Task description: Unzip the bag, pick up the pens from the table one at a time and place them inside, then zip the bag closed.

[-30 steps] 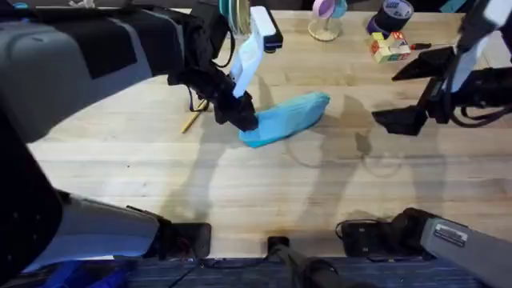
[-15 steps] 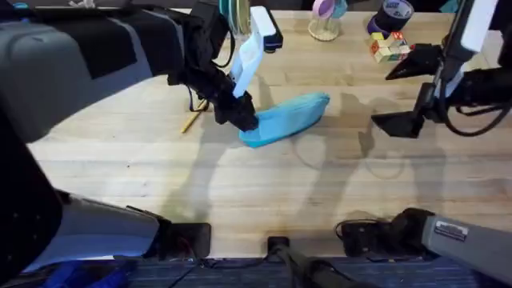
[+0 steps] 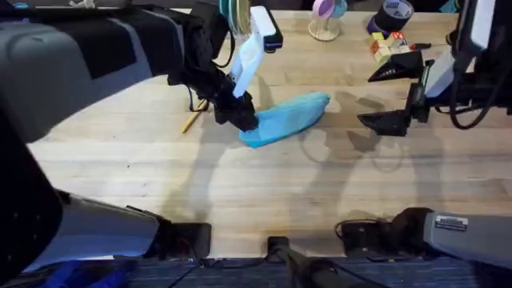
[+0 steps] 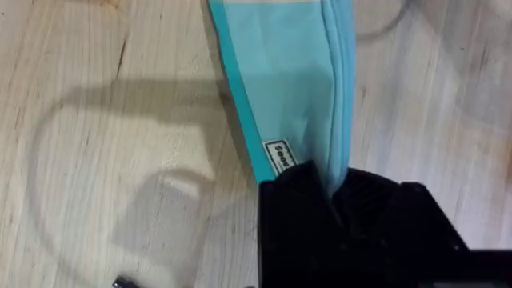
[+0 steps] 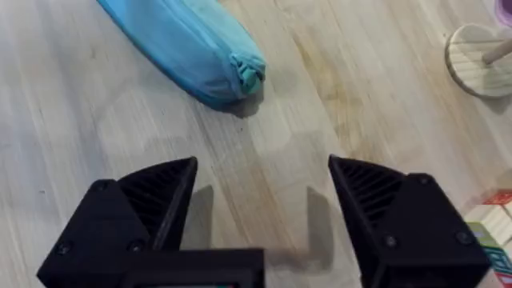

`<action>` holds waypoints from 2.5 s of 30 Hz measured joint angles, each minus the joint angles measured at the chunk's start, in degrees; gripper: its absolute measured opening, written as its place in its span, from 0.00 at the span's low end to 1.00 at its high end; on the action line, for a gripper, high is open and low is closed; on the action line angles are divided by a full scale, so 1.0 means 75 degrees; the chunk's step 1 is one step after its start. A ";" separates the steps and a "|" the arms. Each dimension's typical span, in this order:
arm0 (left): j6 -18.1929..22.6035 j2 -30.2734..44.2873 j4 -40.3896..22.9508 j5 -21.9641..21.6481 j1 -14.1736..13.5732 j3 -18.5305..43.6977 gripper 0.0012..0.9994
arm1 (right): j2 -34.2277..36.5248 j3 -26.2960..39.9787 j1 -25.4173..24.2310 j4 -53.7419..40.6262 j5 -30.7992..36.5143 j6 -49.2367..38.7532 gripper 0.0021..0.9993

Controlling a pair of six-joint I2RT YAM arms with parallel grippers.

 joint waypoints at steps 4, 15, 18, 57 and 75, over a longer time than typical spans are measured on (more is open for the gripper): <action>0.0000 0.0000 0.0003 0.0000 0.0000 0.0000 0.04 | 0.0050 0.0000 0.0000 0.0000 -0.0096 0.0180 1.00; 0.0000 0.0000 0.0055 -0.0009 0.0000 -0.0003 0.04 | 0.0049 0.0003 0.0154 0.0087 -0.0120 0.0314 1.00; 0.0000 0.0000 0.0055 -0.0015 0.0000 0.0000 0.04 | 0.0049 0.0003 0.0250 0.0090 -0.0219 0.0320 1.00; 0.0000 0.0000 0.0055 -0.0020 0.0000 0.0000 0.04 | 0.1144 0.0009 0.1908 0.1648 -0.0074 0.0343 1.00; 0.0000 0.0000 0.0055 -0.0026 0.0000 -0.0001 0.04 | 0.1389 0.0012 0.2014 0.1874 -0.0070 0.0360 0.41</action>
